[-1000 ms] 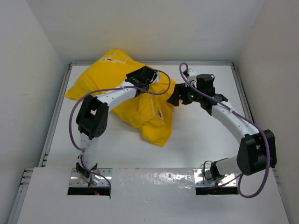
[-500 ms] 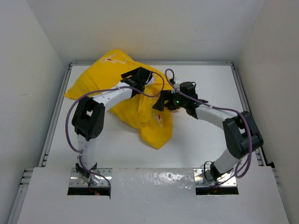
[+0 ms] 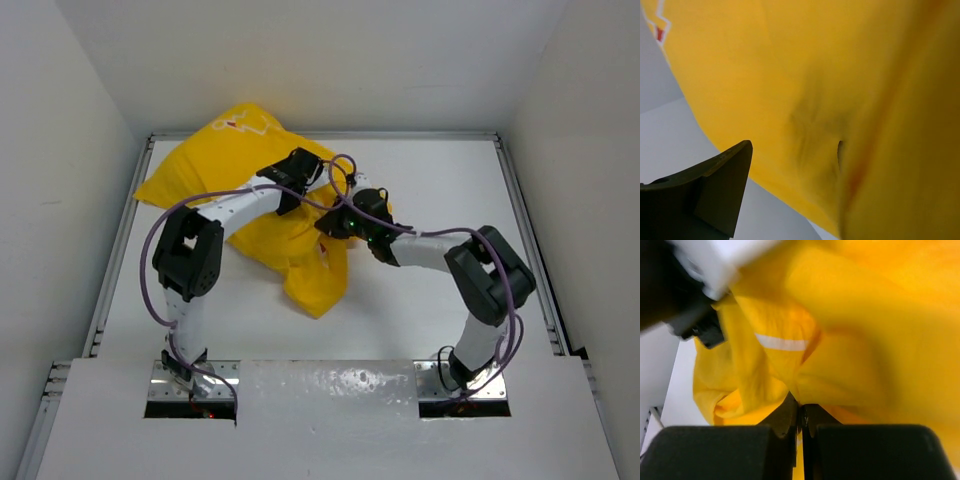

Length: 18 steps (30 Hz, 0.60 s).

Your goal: Put the pillow into the pillowcase

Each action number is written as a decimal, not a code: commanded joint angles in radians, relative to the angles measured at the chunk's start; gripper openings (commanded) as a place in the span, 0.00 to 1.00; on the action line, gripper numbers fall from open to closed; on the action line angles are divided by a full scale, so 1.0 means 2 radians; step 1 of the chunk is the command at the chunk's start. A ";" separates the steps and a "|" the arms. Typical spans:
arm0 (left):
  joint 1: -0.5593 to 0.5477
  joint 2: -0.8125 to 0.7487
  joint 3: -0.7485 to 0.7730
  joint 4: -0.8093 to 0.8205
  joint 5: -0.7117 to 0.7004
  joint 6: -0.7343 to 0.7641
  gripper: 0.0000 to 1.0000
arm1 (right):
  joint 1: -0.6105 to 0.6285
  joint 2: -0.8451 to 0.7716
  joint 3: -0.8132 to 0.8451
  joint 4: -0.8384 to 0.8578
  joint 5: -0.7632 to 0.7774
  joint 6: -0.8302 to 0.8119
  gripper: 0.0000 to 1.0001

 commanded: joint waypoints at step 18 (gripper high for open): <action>0.168 -0.053 0.141 -0.181 0.554 -0.079 0.82 | -0.141 -0.087 0.034 -0.122 0.078 -0.118 0.00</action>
